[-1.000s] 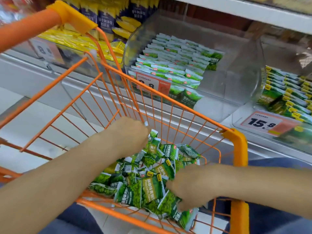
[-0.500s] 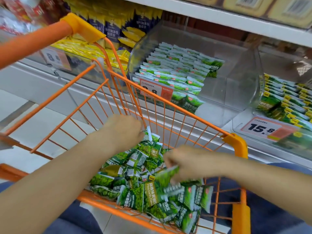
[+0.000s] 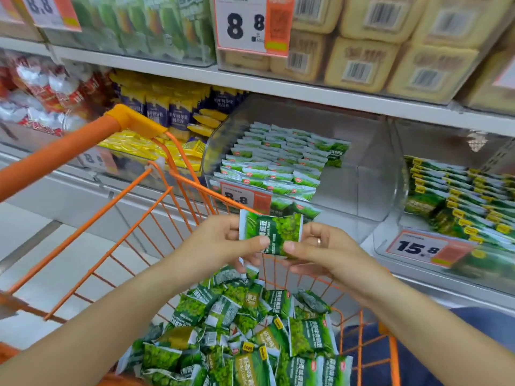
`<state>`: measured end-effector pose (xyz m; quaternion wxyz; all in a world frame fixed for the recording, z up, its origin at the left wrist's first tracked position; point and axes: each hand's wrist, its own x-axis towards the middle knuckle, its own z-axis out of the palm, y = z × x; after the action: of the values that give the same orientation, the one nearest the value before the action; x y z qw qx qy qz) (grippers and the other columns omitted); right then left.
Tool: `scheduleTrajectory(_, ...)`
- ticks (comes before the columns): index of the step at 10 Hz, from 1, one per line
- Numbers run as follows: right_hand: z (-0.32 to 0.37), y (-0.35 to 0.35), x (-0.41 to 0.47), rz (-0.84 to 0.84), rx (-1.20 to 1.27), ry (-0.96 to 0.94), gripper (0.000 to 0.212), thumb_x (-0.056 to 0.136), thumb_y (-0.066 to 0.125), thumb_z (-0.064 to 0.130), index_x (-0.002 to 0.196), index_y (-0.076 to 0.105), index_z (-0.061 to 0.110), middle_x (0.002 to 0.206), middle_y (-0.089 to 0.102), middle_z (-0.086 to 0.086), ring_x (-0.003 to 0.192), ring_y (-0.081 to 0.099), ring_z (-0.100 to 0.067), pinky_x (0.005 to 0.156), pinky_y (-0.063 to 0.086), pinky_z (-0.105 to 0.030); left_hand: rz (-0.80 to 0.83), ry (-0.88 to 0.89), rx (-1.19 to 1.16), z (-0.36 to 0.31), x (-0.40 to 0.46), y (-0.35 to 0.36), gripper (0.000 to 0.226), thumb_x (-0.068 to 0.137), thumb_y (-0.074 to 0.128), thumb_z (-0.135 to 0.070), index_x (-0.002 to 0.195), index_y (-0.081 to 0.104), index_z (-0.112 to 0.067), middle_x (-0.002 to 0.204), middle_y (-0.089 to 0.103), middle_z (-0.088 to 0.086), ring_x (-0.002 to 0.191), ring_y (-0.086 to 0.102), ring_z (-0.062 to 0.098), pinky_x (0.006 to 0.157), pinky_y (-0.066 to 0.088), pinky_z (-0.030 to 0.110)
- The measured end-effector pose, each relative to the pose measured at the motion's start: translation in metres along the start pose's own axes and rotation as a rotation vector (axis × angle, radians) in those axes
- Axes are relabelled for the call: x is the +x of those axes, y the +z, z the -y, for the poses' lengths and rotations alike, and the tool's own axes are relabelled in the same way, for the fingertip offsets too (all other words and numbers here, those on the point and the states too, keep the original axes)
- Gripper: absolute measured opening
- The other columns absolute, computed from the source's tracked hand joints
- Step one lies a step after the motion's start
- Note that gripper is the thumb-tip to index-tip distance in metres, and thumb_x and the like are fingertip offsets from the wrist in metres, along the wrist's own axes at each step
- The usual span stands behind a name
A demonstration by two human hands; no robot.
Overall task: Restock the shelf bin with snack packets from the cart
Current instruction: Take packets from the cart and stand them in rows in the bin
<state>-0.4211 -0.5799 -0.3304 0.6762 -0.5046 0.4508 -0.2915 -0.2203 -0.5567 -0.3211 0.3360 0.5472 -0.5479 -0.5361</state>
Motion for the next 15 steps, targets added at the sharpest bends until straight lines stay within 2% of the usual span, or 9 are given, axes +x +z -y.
scheduleTrajectory(2, 0.022, -0.014, 0.000, -0.147, -0.612, -0.433, 0.032, 0.076, 0.079, 0.024, 0.098, 0.061, 0.039, 0.097, 0.066, 0.020, 0.096, 0.058, 0.011, 0.080, 0.045, -0.010, -0.086, 0.199, 0.230, -0.027, 0.026, 0.018, 0.015, 0.082, 0.072, -0.032, 0.090, 0.073, -0.019, 0.081, 0.074, -0.003, 0.069, 0.067, 0.010, 0.066, 0.055, 0.033)
scheduleTrajectory(4, 0.041, -0.047, 0.027, -0.450, -0.374, -0.390, 0.011, 0.089, 0.066, 0.019, 0.100, 0.064, 0.019, 0.106, 0.068, 0.001, 0.109, 0.060, -0.021, 0.095, 0.047, -0.044, -0.369, 0.406, 0.984, -0.010, 0.064, 0.032, 0.068, 0.095, 0.015, -0.065, 0.137, 0.047, -0.021, 0.130, 0.055, -0.004, 0.125, 0.046, 0.016, 0.107, 0.031, 0.035)
scheduleTrajectory(5, 0.060, -0.066, 0.059, -0.664, -0.081, -0.248, 0.033, 0.097, 0.054, 0.019, 0.129, 0.049, 0.009, 0.121, 0.055, -0.002, 0.115, 0.051, -0.021, 0.094, 0.040, -0.037, -0.386, 0.316, 1.053, 0.016, 0.081, 0.020, 0.078, 0.091, 0.006, -0.067, 0.138, 0.047, -0.019, 0.136, 0.053, -0.001, 0.133, 0.040, 0.020, 0.116, 0.020, 0.042)
scheduleTrajectory(7, 0.075, -0.092, 0.135, -0.748, 0.091, 0.038, 0.028, 0.103, 0.033, 0.008, 0.128, 0.044, 0.003, 0.086, 0.043, -0.001, 0.075, 0.047, -0.012, 0.069, 0.045, -0.022, -0.448, 0.387, 1.142, 0.031, 0.089, 0.018, 0.064, 0.099, 0.021, -0.057, 0.121, 0.062, -0.014, 0.118, 0.065, 0.002, 0.119, 0.055, 0.025, 0.104, 0.025, 0.036)
scheduleTrajectory(9, 0.071, -0.123, 0.175, -0.835, -0.602, 0.213, 0.030, 0.103, 0.030, 0.003, 0.074, 0.036, 0.007, 0.068, 0.025, -0.005, 0.056, 0.023, -0.011, 0.074, 0.028, -0.021, -0.448, 0.396, 1.140, 0.028, 0.087, 0.018, 0.058, 0.099, 0.024, -0.053, 0.118, 0.064, -0.016, 0.112, 0.067, -0.001, 0.113, 0.059, 0.024, 0.101, 0.026, 0.035)
scheduleTrajectory(11, 0.050, -0.123, 0.187, -0.849, -0.290, 0.056, 0.037, 0.102, 0.036, 0.011, 0.137, 0.045, 0.001, 0.139, 0.048, -0.014, 0.060, 0.030, 0.005, 0.044, 0.035, 0.000, -0.435, 0.393, 1.134, 0.027, 0.087, 0.019, 0.056, 0.099, 0.025, -0.049, 0.118, 0.065, -0.015, 0.111, 0.066, -0.002, 0.111, 0.059, 0.023, 0.102, 0.028, 0.036)
scheduleTrajectory(12, 0.033, -0.140, 0.217, -0.906, -0.388, 0.118, 0.033, 0.101, 0.041, 0.014, 0.128, 0.052, -0.001, 0.131, 0.055, -0.017, 0.093, 0.060, -0.018, 0.056, 0.042, -0.012, -0.441, 0.393, 1.145, 0.026, 0.088, 0.019, 0.053, 0.097, 0.028, -0.046, 0.116, 0.066, -0.014, 0.109, 0.067, -0.001, 0.109, 0.059, 0.023, 0.101, 0.030, 0.037)
scheduleTrajectory(13, 0.032, -0.137, 0.216, -0.956, -0.521, 0.190, 0.028, 0.098, 0.043, 0.007, 0.119, 0.055, -0.006, 0.125, 0.058, -0.022, 0.114, 0.056, -0.035, 0.080, 0.043, -0.034, -0.435, 0.396, 1.151, 0.026, 0.089, 0.019, 0.049, 0.096, 0.031, -0.043, 0.113, 0.067, -0.014, 0.107, 0.068, 0.000, 0.106, 0.061, 0.023, 0.100, 0.031, 0.037)
scheduleTrajectory(15, 0.027, -0.142, 0.222, -0.938, -0.597, 0.127, 0.023, 0.094, 0.049, 0.008, 0.109, 0.061, -0.005, 0.118, 0.062, -0.025, 0.107, 0.059, -0.037, 0.072, 0.041, -0.034, -0.456, 0.407, 1.162, 0.025, 0.089, 0.020, 0.046, 0.094, 0.034, -0.040, 0.111, 0.068, -0.014, 0.104, 0.068, -0.002, 0.101, 0.063, 0.022, 0.098, 0.030, 0.035)
